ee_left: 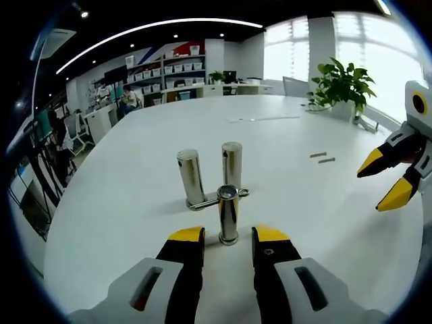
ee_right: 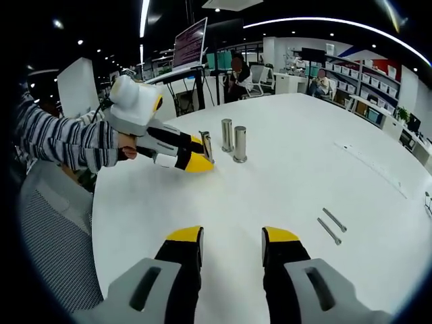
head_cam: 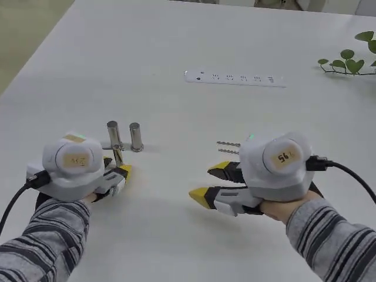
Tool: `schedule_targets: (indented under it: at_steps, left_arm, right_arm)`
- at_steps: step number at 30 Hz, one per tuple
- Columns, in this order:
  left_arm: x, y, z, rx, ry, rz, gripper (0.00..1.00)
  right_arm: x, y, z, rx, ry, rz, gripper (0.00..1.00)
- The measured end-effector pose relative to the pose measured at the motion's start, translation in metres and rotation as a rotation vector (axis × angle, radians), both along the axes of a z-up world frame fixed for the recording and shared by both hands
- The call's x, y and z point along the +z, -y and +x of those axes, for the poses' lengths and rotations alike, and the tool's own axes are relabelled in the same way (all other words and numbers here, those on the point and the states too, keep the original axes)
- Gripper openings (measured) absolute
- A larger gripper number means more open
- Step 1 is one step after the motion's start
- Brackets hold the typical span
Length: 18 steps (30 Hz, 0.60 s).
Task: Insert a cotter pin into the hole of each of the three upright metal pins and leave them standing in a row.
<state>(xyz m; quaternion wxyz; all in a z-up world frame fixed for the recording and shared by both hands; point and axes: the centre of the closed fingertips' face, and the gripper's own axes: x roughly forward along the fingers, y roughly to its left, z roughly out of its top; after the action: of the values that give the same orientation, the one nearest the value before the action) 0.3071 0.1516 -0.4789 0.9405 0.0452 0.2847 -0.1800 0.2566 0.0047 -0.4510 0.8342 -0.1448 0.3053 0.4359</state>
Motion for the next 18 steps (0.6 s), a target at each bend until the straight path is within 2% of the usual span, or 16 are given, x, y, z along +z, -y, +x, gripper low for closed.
schedule_targets:
  at_steps: [5, 9, 13, 18]
  left_arm:
    - [0.011, -0.001, -0.007, -0.014, 0.023, -0.042, 0.37]
    - [0.020, -0.003, -0.012, -0.025, 0.038, -0.055, 0.43]
    - [0.031, -0.003, -0.018, -0.024, 0.052, -0.092, 0.51]
    - [0.039, -0.002, -0.024, -0.029, 0.064, -0.099, 0.58]
  right_arm:
    - [0.005, -0.003, 0.003, -0.002, 0.011, 0.019, 0.31]
    - [0.014, -0.008, 0.009, 0.000, 0.038, 0.040, 0.32]
    - [0.024, -0.015, 0.018, -0.010, 0.057, 0.074, 0.32]
    - [0.031, -0.024, 0.028, -0.012, 0.067, 0.099, 0.32]
